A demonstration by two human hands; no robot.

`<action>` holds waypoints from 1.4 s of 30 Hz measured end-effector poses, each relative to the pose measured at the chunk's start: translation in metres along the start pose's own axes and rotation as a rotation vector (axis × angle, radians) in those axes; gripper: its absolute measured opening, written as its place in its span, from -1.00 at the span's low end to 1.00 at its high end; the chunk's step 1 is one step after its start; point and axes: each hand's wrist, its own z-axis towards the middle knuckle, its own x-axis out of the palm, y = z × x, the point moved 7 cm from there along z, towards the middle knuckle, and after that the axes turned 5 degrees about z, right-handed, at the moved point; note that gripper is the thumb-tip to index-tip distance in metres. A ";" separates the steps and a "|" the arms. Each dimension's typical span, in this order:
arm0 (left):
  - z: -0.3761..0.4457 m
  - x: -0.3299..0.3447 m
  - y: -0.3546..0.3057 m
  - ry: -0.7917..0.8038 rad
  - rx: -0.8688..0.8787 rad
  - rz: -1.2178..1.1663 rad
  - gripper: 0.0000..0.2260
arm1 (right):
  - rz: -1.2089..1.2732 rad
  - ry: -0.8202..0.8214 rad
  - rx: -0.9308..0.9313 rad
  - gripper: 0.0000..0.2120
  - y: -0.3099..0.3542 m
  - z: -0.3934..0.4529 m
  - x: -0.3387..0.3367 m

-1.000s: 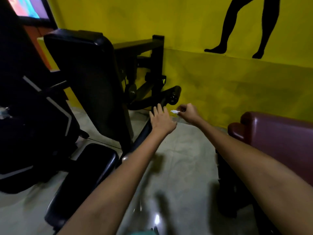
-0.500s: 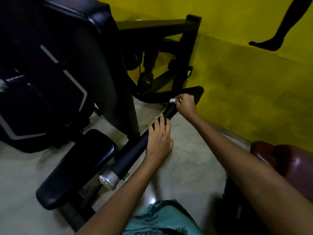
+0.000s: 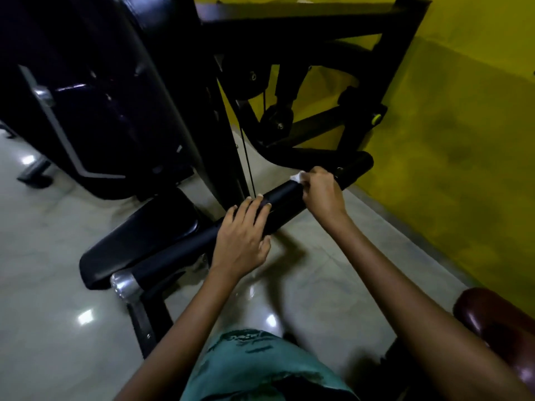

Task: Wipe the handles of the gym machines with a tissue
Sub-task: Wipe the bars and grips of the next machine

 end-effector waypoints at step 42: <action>-0.033 -0.014 0.027 -0.189 -0.344 0.085 -0.49 | 0.231 -0.141 -0.281 -0.72 0.025 -0.046 0.002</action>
